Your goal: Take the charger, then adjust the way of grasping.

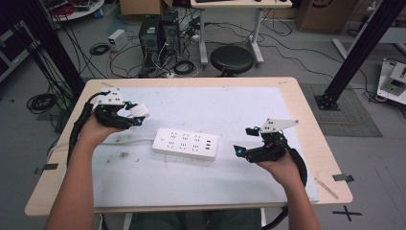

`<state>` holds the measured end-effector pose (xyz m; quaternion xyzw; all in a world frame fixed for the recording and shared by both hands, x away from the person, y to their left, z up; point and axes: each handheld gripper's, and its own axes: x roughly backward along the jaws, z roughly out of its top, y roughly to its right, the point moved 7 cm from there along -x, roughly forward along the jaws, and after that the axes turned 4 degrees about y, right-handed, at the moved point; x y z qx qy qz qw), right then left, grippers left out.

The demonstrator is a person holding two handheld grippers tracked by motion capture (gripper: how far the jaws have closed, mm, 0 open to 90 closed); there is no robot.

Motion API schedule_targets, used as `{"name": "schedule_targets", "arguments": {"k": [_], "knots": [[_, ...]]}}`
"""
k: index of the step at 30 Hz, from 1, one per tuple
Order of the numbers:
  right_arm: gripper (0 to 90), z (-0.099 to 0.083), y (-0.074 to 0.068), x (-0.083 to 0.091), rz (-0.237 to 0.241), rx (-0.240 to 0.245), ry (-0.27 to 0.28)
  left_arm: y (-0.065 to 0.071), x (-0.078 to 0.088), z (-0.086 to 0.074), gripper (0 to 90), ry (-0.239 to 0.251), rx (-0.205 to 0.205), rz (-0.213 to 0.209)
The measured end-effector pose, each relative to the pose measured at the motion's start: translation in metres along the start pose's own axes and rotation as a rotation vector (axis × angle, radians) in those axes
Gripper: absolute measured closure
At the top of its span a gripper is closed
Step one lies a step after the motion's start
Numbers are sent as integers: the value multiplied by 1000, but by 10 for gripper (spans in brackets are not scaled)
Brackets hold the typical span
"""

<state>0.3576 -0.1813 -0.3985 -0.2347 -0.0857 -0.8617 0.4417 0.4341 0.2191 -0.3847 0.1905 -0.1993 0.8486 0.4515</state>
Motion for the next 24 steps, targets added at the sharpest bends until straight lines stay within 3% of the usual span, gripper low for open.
{"name": "schedule_targets", "arguments": {"k": [4, 9, 15, 24], "knots": [[191, 3, -3, 3, 14, 14, -3, 24, 16, 3, 425, 19, -10, -23], [191, 7, -2, 3, 17, 23, -12, 50, 30, 7, 425, 41, -74, -59], [191, 7, 0, 5, 8, 16, -14, 64, 26, 15, 425, 51, -93, -99], [190, 6, -6, 6, 33, -2, -11, 90, 3, 19, 425, 59, -138, -173]]}}
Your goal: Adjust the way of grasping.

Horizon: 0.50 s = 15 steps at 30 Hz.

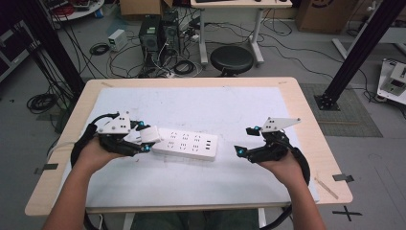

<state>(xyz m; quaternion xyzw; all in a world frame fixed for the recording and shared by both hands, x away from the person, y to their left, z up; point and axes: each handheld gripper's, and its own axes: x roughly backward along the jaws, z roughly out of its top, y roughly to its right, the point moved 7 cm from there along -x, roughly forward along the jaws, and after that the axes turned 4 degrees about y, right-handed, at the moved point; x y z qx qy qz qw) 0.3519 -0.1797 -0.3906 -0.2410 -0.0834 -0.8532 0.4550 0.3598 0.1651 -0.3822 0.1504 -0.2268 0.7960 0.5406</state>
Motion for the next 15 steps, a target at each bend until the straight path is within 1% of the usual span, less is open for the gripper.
{"name": "schedule_targets", "arguments": {"k": [2, 4, 5, 6, 7, 11, 14, 15], "knots": [[191, 0, -4, -2, 20, 1, 3, 6, -8, -1, 425, 3, -11, -12], [191, -2, -12, -7, 54, -20, 3, 13, -17, -1, 425, 10, -24, -17], [191, -2, -12, -7, 54, -20, 3, 16, -21, 0, 425, 21, -26, -17], [195, -4, -18, -11, 70, -44, -9, 20, -24, 0, 425, 29, -37, -18], [195, -4, -18, -11, 70, -44, -9, 24, -28, 1, 425, 38, -45, -18], [195, -7, -29, -20, 95, -47, -14, 40, -41, 4, 425, 66, -85, -22], [194, -8, -37, -27, 107, -55, -13, 51, -48, 5, 425, 78, -118, -28], [194, -8, -42, -33, 131, -66, -1, 54, -50, 6, 425, 78, -130, -16]]}}
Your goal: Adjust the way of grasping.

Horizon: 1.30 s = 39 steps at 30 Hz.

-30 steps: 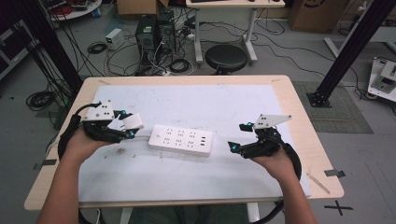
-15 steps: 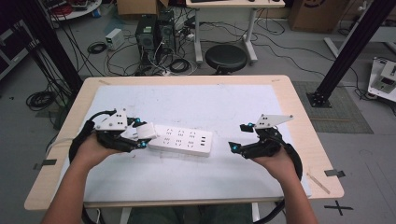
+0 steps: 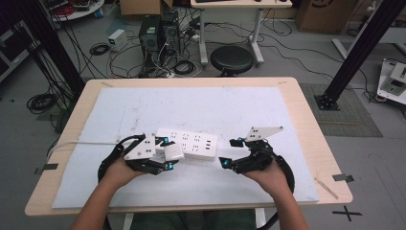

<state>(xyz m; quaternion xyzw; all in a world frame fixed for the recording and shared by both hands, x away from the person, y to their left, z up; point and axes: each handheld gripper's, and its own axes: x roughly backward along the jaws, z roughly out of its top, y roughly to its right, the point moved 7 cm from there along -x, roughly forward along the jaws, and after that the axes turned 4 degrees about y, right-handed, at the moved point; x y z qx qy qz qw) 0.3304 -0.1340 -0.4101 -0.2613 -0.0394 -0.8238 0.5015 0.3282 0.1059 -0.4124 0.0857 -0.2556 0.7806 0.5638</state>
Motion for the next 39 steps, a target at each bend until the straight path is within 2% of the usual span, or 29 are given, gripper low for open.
{"name": "schedule_targets", "arguments": {"k": [2, 3, 7, 12, 19, 24, 26, 30, 37, 39], "knots": [[194, 0, -2, -3, 3, -4, 3, 6, -4, 1, 425, 3, -28, 8], [195, -1, -7, -10, 30, -15, 5, 9, -6, 1, 425, 9, -40, 12], [194, -2, -13, -20, 59, -39, 14, 19, -12, 1, 425, 15, -90, 45], [195, -5, -19, -33, 119, -99, 22, 25, -17, 0, 425, 24, -143, 97], [194, -2, -27, -48, 166, -125, 35, 28, -22, 1, 425, 41, -164, 130], [195, 1, -29, -56, 209, -158, 60, 31, -25, 1, 425, 60, -165, 140], [194, 1, -30, -59, 228, -185, 66, 32, -27, 1, 425, 66, -160, 144], [194, 0, -31, -67, 249, -201, 71, 34, -32, 4, 426, 70, -168, 145], [195, 0, -30, -70, 262, -222, 76, 38, -38, 10, 425, 91, -174, 136], [197, 0, -31, -71, 280, -231, 73, 38, -38, 12, 426, 95, -180, 138]]}}
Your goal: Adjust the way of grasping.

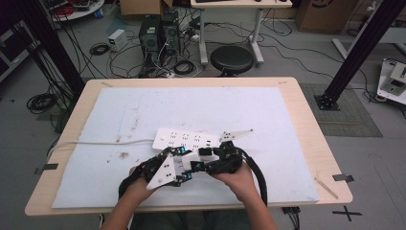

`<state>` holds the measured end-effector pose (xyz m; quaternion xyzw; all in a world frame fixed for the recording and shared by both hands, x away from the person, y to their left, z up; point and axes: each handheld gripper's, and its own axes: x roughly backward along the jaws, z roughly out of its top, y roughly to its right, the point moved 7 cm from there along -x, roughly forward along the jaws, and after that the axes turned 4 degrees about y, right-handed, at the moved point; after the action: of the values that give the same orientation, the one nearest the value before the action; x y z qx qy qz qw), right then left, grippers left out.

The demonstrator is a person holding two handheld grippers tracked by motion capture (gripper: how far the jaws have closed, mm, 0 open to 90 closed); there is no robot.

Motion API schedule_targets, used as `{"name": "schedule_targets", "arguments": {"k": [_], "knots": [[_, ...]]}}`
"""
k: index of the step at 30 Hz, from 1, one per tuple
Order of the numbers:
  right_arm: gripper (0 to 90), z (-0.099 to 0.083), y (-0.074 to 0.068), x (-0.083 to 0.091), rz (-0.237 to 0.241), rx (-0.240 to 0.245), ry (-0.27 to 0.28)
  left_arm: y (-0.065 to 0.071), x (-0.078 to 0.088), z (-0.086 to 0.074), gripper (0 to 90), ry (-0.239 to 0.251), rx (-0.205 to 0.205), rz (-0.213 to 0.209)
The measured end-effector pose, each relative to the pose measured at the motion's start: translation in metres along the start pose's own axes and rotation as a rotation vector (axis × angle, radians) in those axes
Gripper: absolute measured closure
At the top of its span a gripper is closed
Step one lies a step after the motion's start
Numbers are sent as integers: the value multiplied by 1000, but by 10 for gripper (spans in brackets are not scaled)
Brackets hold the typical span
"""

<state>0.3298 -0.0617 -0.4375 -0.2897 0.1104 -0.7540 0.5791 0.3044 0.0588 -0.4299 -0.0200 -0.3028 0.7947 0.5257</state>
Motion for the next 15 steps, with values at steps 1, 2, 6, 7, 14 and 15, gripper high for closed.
{"name": "schedule_targets", "arguments": {"k": [1, 2, 6, 7, 14, 15], "knots": [[197, 0, 0, 0, 0, 0, 0, 0, 0, 0, 425, 0, 0, 0], [230, 0, 1, -1, 13, -7, 4, 0, -1, 2, 425, 7, -3, 5], [259, 1, 0, -2, 35, -16, 12, 0, -1, 4, 425, 13, -4, 7], [290, 1, 0, -2, 44, -18, 13, 0, -1, 4, 425, 10, -8, 3], [398, 2, -1, -2, 81, -29, 27, -1, -3, 8, 425, 14, -21, 7], [416, 2, -2, -1, 85, -32, 25, -1, -3, 8, 425, 15, -21, 9]]}}
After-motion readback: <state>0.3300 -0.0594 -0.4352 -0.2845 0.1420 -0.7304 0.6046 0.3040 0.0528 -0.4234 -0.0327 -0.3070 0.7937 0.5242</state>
